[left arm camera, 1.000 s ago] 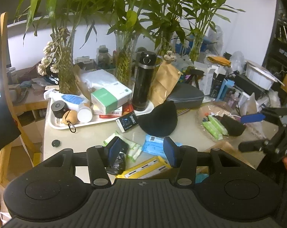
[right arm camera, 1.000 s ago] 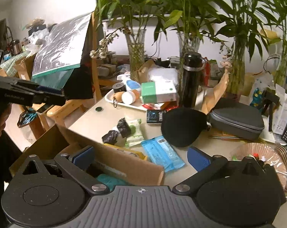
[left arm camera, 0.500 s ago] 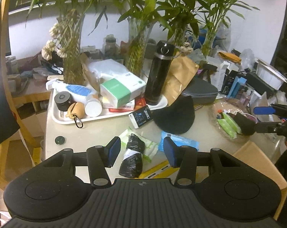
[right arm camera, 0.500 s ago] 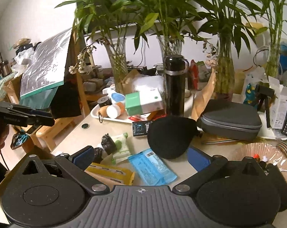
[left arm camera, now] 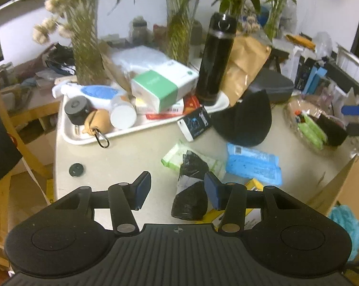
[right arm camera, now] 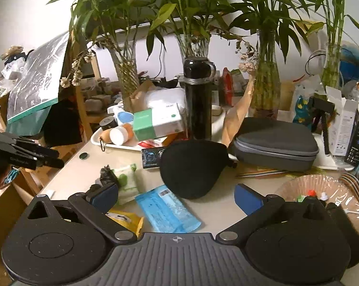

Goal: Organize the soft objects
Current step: 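Move the left gripper to the black taped bundle while the right approaches the blue packet, then close the left gripper on the black taped bundle and lift it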

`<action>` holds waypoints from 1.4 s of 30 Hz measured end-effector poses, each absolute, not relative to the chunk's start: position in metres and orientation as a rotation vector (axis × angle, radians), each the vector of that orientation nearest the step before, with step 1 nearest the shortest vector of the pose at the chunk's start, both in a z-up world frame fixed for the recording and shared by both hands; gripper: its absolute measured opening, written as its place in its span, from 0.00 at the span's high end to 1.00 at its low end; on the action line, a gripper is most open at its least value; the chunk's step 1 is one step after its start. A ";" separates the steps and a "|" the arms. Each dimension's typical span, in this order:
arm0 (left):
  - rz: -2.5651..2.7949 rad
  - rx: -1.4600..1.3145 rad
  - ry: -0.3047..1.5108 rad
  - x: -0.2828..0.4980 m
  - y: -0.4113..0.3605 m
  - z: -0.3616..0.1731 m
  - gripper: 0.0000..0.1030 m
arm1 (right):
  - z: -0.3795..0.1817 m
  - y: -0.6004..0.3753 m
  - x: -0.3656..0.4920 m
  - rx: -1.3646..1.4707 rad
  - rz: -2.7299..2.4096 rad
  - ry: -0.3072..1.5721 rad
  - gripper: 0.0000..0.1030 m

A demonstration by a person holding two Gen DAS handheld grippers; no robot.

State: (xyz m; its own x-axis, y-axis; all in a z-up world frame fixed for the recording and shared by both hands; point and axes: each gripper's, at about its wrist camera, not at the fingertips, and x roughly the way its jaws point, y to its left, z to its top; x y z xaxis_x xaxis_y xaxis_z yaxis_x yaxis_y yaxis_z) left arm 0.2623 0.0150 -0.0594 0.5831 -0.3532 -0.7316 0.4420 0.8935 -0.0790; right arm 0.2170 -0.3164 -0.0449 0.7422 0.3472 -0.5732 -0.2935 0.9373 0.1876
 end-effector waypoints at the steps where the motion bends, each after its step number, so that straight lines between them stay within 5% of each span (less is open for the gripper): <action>1: -0.469 0.120 0.835 0.266 0.014 -0.063 0.52 | -0.046 -0.317 0.220 0.094 0.348 0.648 0.00; 29: -0.683 0.077 1.119 0.338 -0.012 -0.152 0.55 | -0.060 -0.320 0.244 0.118 0.301 0.729 0.00; 42: -0.579 0.059 1.070 0.333 -0.001 -0.115 0.58 | -0.060 -0.323 0.244 0.117 0.280 0.729 0.00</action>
